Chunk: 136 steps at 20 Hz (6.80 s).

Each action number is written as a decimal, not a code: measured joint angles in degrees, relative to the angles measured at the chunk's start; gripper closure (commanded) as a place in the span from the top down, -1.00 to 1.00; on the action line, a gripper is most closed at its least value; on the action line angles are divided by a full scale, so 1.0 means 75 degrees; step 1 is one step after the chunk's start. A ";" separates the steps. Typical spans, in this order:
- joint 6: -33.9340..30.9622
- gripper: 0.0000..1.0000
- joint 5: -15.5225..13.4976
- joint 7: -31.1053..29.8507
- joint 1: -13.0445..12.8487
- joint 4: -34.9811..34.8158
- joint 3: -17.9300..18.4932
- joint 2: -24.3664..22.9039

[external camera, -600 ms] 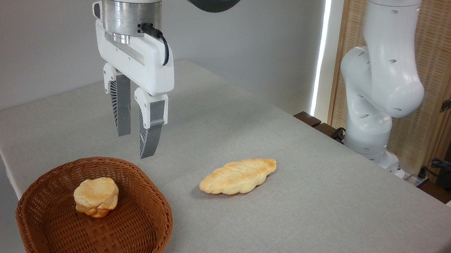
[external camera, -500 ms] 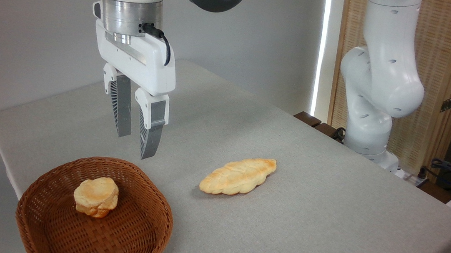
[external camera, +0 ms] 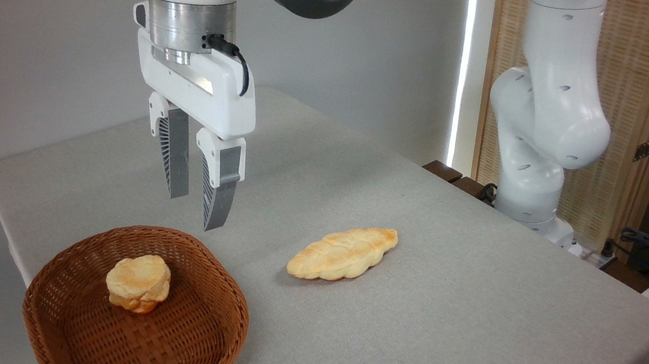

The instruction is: Put bread into the basket

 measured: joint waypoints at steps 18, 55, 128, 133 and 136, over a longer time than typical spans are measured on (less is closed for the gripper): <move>-0.0184 1.00 -0.0214 -0.0011 -0.0015 0.0048 0.0095 -0.0002; -0.0654 1.00 -0.0224 0.2829 -0.0003 -0.3005 0.0421 -0.0940; -0.1084 -0.09 -0.0690 0.2622 -0.0046 -0.1737 0.0448 -0.0684; -0.0649 -0.09 -0.0810 0.2619 -0.0046 -0.1233 0.0442 -0.0683; 0.0117 -0.09 -0.0881 0.2613 -0.0046 -0.1109 0.0438 -0.0664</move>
